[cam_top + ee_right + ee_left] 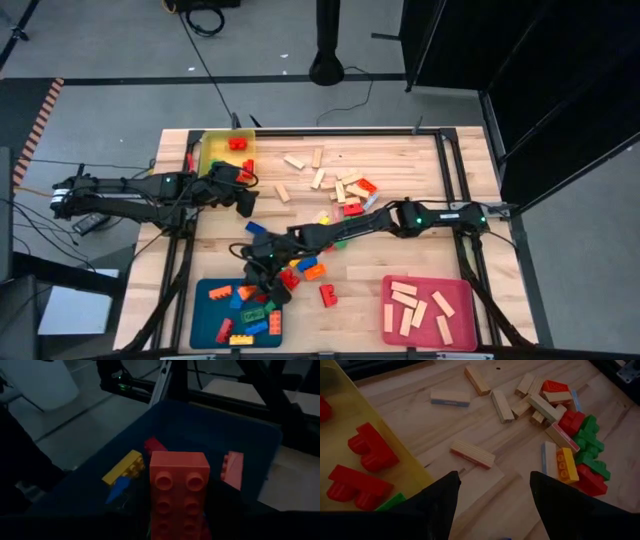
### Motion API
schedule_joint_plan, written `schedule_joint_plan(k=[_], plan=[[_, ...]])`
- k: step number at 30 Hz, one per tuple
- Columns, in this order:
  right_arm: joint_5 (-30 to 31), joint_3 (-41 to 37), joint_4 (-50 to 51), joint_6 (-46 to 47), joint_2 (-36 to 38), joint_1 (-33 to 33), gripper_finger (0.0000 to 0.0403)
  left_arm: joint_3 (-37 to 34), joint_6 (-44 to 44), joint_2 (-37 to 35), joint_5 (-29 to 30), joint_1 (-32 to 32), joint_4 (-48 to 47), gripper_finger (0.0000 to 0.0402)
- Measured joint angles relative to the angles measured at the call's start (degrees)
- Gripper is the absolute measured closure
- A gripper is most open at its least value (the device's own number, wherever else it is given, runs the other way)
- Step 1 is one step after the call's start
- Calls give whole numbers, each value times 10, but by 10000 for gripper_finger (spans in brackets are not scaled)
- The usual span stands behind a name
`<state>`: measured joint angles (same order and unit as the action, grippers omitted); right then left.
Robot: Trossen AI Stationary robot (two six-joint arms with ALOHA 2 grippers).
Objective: Sort blocks by size
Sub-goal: Put the orange game piece into the blue bin, then put the yellow game piece into the blue bin
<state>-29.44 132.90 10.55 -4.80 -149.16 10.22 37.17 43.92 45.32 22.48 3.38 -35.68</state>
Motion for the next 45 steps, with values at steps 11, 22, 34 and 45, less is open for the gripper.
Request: schedule_joint_plan(k=[11,22,34,45], plan=[[49,-4,41,-38,1,11,81,0,2,0,0,0,0,149],[91,21,119,-58,94,-35,85,0,29,-1,13,0,1,149],[80,9,379,-139,90,-64,138,0,35,0,53,1,-54,149],[143,-92,416,-177,87,-78,141,0,32,0,50,1,-61,149]])
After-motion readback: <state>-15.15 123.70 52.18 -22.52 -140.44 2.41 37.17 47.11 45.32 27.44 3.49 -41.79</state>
